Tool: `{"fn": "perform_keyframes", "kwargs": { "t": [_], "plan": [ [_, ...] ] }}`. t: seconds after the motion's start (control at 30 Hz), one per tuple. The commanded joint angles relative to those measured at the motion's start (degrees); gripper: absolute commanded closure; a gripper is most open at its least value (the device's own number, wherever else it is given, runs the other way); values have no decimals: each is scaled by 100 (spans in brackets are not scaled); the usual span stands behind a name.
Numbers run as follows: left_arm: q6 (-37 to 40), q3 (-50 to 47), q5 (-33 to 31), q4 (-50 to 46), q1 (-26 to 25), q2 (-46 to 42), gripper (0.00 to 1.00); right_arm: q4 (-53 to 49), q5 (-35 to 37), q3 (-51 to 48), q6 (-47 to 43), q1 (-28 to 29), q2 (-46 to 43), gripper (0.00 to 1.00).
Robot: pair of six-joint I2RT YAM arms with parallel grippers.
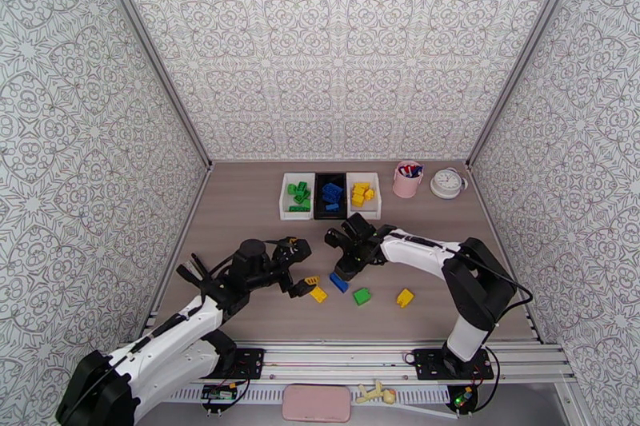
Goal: Sort the legos into containers by color
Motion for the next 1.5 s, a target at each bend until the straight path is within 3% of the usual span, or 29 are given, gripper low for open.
{"fn": "perform_keyframes", "kwargs": {
  "t": [0.0, 0.17, 0.3, 0.57, 0.97, 1.17, 1.47],
  "plan": [
    [108, 87, 194, -8, -42, 36, 0, -60, 48, 190, -26, 23, 83, 48],
    [115, 104, 202, -33, -43, 53, 0, -44, 79, 209, -18, 28, 95, 58],
    [152, 119, 166, -117, -45, 48, 0, -73, 265, 297, -87, 28, 41, 76],
    [142, 128, 126, -122, -65, 16, 0, 13, 637, 471, -18, 11, -158, 77],
    [-200, 14, -2, 375, -33, 64, 0, 1372, 1137, 956, 591, -328, -394, 79],
    [-610, -56, -414, 710, -42, 134, 0, 1921, 1243, 1884, 575, -655, 365, 80],
    [-645, -79, -625, 671, -43, 95, 0, 1317, 1281, 4042, 299, -825, 2049, 80]
  ]
}}
